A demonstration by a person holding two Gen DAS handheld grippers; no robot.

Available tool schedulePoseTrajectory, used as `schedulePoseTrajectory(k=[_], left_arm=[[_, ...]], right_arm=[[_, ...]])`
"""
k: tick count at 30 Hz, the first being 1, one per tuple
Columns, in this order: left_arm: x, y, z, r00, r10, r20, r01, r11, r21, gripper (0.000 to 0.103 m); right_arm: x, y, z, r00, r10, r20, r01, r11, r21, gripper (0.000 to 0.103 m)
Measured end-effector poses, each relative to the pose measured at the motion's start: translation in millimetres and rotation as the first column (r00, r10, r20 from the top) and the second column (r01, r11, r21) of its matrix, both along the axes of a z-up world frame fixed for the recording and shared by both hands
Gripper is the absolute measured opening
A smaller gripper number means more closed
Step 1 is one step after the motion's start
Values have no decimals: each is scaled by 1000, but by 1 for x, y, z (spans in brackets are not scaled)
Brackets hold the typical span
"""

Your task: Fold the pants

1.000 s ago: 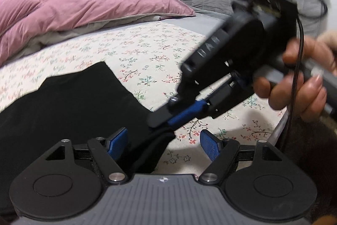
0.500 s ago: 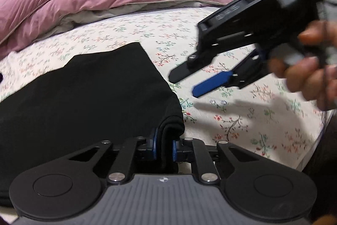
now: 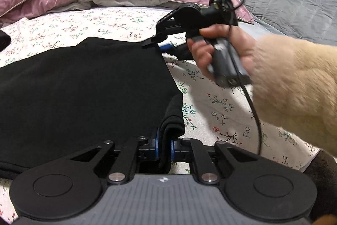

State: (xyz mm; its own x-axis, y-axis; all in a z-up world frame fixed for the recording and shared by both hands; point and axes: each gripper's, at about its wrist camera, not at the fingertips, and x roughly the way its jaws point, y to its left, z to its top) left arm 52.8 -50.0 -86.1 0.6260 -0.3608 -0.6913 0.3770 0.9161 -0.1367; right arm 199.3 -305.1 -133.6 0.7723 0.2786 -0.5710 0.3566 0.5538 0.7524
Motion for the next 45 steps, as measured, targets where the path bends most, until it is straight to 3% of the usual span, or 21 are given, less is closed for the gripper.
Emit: schedulePoseTrajectory(k=[5,12,18,23,28,36,40,45], left_arm=[[-1,-7,9,1000,-5,-19,4,1000,-31,22],[-16,-41,22,992,-93,-80,83,988,-127,22],[-38,-81,25,966,-225,-131,192,955,-225,22],[-45,-83,30,955,-264,-135,211,926,-315,22],[-46,-50,40,973,-193,-124,129,907,-400,22],[-46,32,60,997,12,-78,-50,865,-499,22],[-48,76,54,986,132,-103,-167,824,-541,22],[-51,119,47,955,260,-145,-295,761,-577,22]], right_arm=[[3,-8,5,1000,-11,-18,11,1000,-9,9],[-53,-50,23,998,-56,15,56,998,4,8],[-128,-96,38,991,-134,-2,133,991,-20,8],[-166,-113,61,982,-190,-18,189,981,-33,8],[-159,-102,87,984,-179,-20,178,983,-51,8],[-90,-46,130,996,-85,19,87,994,-71,8],[-50,-7,141,999,-26,21,28,996,-82,8],[-2,49,141,998,56,1,-56,992,-111,9]])
